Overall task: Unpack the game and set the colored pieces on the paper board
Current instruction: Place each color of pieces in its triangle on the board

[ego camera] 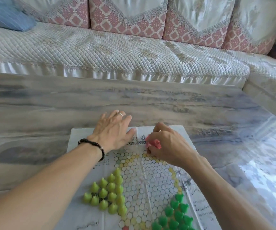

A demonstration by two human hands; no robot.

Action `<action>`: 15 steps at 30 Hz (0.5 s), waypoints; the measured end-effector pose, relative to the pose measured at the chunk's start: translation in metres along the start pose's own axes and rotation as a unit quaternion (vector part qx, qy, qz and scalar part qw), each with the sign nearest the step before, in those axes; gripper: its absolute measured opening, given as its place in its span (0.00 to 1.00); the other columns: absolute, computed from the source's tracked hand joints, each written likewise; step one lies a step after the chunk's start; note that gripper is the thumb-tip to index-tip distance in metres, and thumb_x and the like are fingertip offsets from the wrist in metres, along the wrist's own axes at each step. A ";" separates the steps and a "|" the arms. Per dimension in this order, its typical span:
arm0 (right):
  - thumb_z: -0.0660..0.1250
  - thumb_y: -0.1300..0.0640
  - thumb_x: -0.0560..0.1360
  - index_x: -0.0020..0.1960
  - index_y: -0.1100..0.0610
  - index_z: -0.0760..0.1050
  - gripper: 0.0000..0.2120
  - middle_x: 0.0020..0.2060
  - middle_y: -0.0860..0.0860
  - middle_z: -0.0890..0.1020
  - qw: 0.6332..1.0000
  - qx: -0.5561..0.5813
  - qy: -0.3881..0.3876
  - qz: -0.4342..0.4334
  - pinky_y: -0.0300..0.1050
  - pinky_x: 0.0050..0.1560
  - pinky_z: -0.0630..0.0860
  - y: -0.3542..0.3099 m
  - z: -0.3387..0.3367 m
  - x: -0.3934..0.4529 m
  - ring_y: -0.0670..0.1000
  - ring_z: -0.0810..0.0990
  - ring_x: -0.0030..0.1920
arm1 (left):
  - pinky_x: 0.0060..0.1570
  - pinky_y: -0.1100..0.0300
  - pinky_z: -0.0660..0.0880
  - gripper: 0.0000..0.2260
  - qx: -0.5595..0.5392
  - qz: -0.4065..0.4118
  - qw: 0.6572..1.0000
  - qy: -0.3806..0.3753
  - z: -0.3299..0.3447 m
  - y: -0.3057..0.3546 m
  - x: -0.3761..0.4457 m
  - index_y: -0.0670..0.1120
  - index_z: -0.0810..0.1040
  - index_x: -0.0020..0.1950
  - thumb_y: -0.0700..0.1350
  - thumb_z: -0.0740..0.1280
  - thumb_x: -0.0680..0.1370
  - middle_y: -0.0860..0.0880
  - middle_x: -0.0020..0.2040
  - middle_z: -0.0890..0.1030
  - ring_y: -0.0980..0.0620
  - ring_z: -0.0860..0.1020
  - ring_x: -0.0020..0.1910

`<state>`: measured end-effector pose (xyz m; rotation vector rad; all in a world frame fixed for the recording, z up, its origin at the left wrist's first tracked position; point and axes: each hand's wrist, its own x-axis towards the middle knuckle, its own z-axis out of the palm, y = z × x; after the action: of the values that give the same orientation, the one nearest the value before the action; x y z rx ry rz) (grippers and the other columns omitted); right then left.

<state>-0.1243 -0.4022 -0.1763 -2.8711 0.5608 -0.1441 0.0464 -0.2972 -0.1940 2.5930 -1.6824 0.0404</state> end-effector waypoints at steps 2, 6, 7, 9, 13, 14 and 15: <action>0.66 0.54 0.73 0.50 0.50 0.82 0.08 0.47 0.45 0.73 1.000 0.015 -0.002 -0.001 0.41 0.46 0.74 0.004 0.003 0.003 0.43 0.70 0.44 | 0.70 0.38 0.56 0.24 -0.017 -0.018 1.000 -0.010 0.004 0.001 0.010 0.49 0.68 0.70 0.61 0.50 0.80 0.46 0.74 0.66 0.45 0.59 0.74; 0.67 0.50 0.73 0.43 0.49 0.80 0.04 0.44 0.42 0.74 0.999 0.033 0.007 -0.006 0.40 0.51 0.70 0.007 0.008 0.007 0.44 0.70 0.48 | 0.71 0.35 0.51 0.26 -0.053 -0.042 0.997 -0.024 0.020 0.000 0.016 0.51 0.66 0.72 0.63 0.48 0.80 0.46 0.75 0.63 0.43 0.55 0.76; 0.68 0.50 0.74 0.41 0.48 0.77 0.04 0.43 0.41 0.75 0.999 0.046 0.019 0.000 0.40 0.51 0.70 0.007 0.007 0.008 0.44 0.71 0.48 | 0.71 0.35 0.51 0.27 -0.063 -0.046 0.997 -0.018 0.024 0.000 0.016 0.51 0.66 0.73 0.63 0.48 0.79 0.47 0.75 0.63 0.44 0.55 0.76; 0.68 0.50 0.75 0.43 0.49 0.79 0.04 0.39 0.40 0.76 0.994 0.095 0.039 0.021 0.35 0.47 0.72 0.008 0.002 0.009 0.42 0.74 0.44 | 0.71 0.35 0.50 0.28 -0.085 -0.053 0.995 -0.008 0.027 -0.001 0.016 0.52 0.66 0.73 0.65 0.47 0.79 0.47 0.76 0.63 0.44 0.55 0.76; 0.68 0.53 0.74 0.47 0.54 0.81 0.06 0.37 0.42 0.80 0.988 0.143 0.041 0.035 0.34 0.43 0.76 0.009 -0.012 0.013 0.39 0.78 0.39 | 0.70 0.35 0.52 0.32 -0.101 -0.053 0.993 -0.008 0.024 -0.003 0.019 0.53 0.68 0.72 0.68 0.45 0.75 0.47 0.76 0.63 0.44 0.57 0.75; 0.68 0.55 0.74 0.47 0.55 0.81 0.05 0.36 0.42 0.80 0.991 0.128 0.038 0.026 0.33 0.41 0.75 0.009 -0.014 0.013 0.38 0.77 0.37 | 0.70 0.35 0.53 0.32 -0.099 -0.051 0.994 -0.006 0.024 -0.003 0.019 0.53 0.68 0.72 0.68 0.45 0.75 0.47 0.76 0.63 0.44 0.57 0.75; 0.68 0.55 0.75 0.46 0.55 0.82 0.05 0.35 0.41 0.79 0.993 0.115 0.038 0.018 0.31 0.40 0.74 0.008 -0.016 0.013 0.38 0.77 0.36 | 0.70 0.35 0.53 0.32 -0.098 -0.050 0.994 -0.005 0.024 -0.004 0.019 0.53 0.68 0.72 0.68 0.46 0.76 0.47 0.76 0.63 0.44 0.57 0.75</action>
<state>-0.1173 -0.4176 -0.1618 -2.6408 0.5684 -0.2936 0.0576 -0.3144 -0.2171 2.5288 -1.4745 -0.1351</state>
